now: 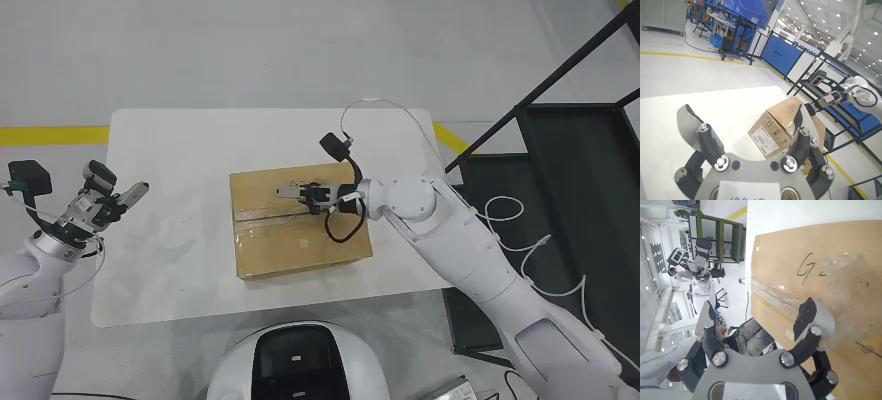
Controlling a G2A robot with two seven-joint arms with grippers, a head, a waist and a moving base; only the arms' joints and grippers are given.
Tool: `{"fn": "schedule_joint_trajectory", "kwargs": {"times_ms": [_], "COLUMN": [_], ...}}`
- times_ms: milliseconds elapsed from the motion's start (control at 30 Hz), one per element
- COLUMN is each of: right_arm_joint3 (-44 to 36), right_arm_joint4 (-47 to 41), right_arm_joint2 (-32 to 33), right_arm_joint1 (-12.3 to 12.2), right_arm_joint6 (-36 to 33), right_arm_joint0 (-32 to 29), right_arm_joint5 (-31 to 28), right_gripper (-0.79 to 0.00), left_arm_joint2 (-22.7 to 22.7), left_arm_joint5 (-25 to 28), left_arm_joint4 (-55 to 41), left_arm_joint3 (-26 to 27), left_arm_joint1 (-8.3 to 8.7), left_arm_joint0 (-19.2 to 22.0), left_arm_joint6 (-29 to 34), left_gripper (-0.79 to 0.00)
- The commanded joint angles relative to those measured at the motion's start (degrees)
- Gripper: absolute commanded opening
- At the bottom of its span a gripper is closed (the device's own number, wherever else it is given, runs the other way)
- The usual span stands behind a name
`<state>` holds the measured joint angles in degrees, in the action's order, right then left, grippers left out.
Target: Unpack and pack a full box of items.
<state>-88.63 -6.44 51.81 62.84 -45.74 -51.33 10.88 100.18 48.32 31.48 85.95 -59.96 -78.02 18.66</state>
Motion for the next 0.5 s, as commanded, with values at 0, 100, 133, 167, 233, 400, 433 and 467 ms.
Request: {"fn": "schedule_joint_trajectory", "kwargs": {"times_ms": [0, 100, 133, 167, 233, 400, 433, 467], "right_arm_joint3": [0.53, 0.28, -0.05, -0.48, -1.6, -4.4, -4.68, -4.99], "right_arm_joint4": [0.05, 0.23, 0.25, 0.13, -0.08, 0.0, 0.01, 0.1], "right_arm_joint2": [0.12, 0.92, 1.41, 2.03, 3.59, 8.76, 9.94, 11.1], "right_arm_joint1": [-0.02, -0.29, -0.42, -0.58, -0.99, -2.32, -2.6, -2.87], "right_arm_joint6": [-0.28, -0.65, -0.54, -0.24, 0.46, 1.92, 2.01, 2.05], "right_arm_joint0": [-0.36, -1.66, -2.25, -3.01, -4.9, -10.32, -11.31, -12.2], "right_arm_joint5": [0.98, 2.4, 2.79, 3.17, 3.67, 4.37, 4.52, 4.6], "right_gripper": [0.0, 0.0, 0.0, 0.0, 0.0, 0.0, 0.0, 0.0], "left_arm_joint2": [0.0, 0.0, 0.0, 0.0, 0.0, 0.0, 0.0, 0.0], "left_arm_joint5": [0.0, 0.0, 0.0, 0.0, 0.0, 0.0, 0.0, 0.0], "left_arm_joint4": [0.0, 0.0, 0.0, 0.0, 0.0, 0.0, 0.0, 0.0], "left_arm_joint3": [0.0, 0.0, 0.0, 0.0, 0.0, 0.0, 0.0, 0.0], "left_arm_joint1": [0.0, 0.0, 0.0, 0.0, 0.0, 0.0, 0.0, 0.0], "left_arm_joint0": [0.0, 0.0, 0.0, 0.0, 0.0, 0.0, 0.0, 0.0], "left_arm_joint6": [0.0, 0.0, 0.0, 0.0, 0.0, 0.0, 0.0, 0.0], "left_gripper": [0.0, 0.0, 0.0, 0.0, 0.0, 0.0, 0.0, 0.0]}}
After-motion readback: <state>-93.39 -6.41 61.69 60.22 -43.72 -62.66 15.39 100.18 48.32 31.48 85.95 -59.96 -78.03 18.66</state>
